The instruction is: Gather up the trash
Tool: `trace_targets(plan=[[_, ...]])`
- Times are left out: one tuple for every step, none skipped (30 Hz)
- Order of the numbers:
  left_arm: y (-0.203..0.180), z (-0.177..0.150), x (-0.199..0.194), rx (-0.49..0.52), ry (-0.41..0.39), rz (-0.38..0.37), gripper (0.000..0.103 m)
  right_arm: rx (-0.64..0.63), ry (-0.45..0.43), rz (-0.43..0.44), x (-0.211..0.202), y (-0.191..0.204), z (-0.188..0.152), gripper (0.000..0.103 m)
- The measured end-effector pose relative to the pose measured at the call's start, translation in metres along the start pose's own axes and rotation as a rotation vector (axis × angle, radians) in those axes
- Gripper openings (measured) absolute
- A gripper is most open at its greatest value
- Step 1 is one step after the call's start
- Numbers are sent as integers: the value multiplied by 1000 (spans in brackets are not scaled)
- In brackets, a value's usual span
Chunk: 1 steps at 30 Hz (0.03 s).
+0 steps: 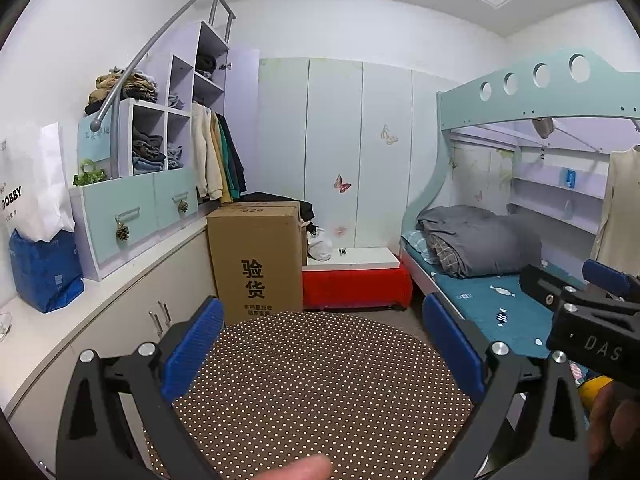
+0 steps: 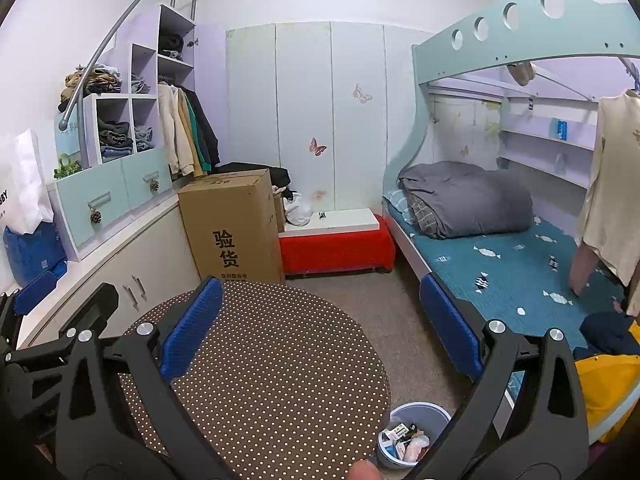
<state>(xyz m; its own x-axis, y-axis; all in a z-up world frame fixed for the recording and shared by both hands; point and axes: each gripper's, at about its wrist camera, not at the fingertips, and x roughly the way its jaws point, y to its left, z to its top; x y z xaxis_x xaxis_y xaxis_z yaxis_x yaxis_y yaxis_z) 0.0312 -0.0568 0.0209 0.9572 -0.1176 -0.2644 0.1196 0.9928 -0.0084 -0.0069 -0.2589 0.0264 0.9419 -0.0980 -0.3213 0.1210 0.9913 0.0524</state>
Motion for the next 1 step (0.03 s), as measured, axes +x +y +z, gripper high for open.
trace_targets(plan=[[1, 0, 1, -3, 0, 0, 98, -1, 0, 1, 0, 1, 0, 97]])
